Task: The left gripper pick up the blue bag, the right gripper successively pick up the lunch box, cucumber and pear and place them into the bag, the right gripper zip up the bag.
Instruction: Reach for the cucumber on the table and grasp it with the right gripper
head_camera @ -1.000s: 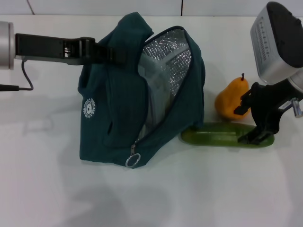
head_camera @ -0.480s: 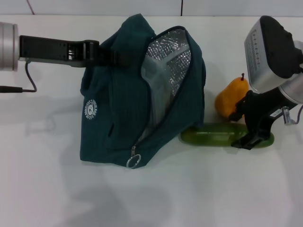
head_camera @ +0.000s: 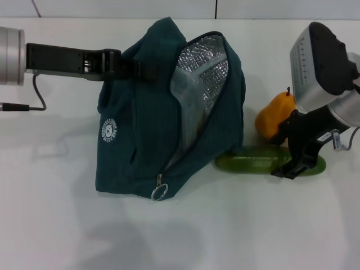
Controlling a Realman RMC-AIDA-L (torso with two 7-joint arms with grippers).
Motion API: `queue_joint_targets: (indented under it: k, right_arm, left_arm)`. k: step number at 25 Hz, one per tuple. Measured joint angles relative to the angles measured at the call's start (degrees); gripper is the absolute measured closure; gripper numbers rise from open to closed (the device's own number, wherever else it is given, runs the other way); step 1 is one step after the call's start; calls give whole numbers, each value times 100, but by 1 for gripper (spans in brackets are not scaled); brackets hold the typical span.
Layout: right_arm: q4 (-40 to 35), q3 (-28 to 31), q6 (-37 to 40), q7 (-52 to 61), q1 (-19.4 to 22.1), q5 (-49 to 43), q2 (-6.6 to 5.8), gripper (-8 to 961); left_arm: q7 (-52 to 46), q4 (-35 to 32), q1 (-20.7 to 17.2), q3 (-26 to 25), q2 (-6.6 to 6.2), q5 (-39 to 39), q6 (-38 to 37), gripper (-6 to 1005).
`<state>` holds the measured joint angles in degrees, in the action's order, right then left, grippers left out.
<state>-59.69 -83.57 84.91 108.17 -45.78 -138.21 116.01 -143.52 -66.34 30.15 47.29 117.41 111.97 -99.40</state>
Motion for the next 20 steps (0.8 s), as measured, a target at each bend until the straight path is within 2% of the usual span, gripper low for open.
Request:
queue_joint_targets:
  k: [20]
  right_arm:
    - [274, -341, -451, 8, 1, 117, 9, 262]
  left_arm:
    - [8, 1, 0, 0, 1, -1, 0, 956]
